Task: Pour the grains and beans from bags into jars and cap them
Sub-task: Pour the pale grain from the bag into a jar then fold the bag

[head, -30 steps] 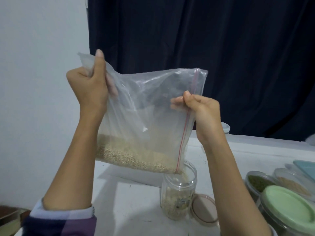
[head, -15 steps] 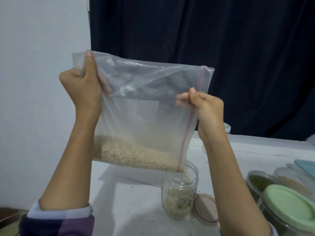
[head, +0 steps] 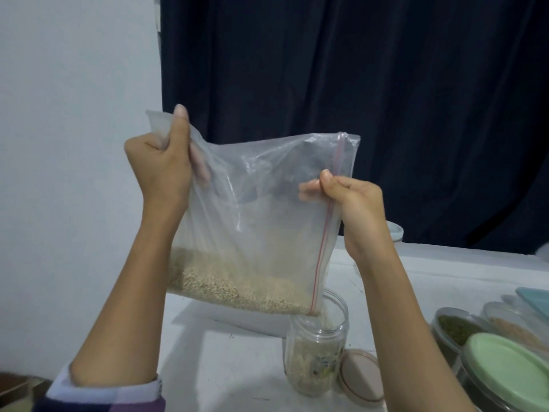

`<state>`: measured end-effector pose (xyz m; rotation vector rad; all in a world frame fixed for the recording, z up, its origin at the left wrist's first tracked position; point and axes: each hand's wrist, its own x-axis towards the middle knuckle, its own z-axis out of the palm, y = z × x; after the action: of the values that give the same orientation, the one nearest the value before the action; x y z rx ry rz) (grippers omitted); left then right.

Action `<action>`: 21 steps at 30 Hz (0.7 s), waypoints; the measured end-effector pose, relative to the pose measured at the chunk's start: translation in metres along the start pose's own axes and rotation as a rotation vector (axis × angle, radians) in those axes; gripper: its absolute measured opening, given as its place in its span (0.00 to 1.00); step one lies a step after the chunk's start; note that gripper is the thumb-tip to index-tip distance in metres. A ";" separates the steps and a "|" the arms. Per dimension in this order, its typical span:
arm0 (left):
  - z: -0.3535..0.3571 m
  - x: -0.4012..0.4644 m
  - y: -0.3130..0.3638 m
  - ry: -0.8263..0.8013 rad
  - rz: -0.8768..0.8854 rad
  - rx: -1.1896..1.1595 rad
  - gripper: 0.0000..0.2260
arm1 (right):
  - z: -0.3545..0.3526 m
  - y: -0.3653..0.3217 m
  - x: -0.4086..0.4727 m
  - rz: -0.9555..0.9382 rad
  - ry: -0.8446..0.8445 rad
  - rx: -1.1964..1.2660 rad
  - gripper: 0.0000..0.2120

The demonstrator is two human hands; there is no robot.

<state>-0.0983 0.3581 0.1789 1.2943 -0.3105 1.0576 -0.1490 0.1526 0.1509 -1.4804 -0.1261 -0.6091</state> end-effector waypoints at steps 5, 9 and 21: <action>-0.003 0.004 -0.001 0.056 -0.021 -0.040 0.28 | 0.001 0.000 0.001 0.019 0.060 0.025 0.12; -0.003 0.004 -0.004 0.050 -0.004 -0.006 0.29 | 0.000 0.003 0.001 0.006 0.038 0.002 0.13; 0.006 -0.002 0.003 0.066 0.001 0.014 0.31 | 0.000 0.002 0.002 0.004 0.053 -0.010 0.13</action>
<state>-0.0996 0.3522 0.1811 1.2689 -0.2546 1.1024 -0.1461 0.1518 0.1497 -1.4727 -0.0791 -0.6456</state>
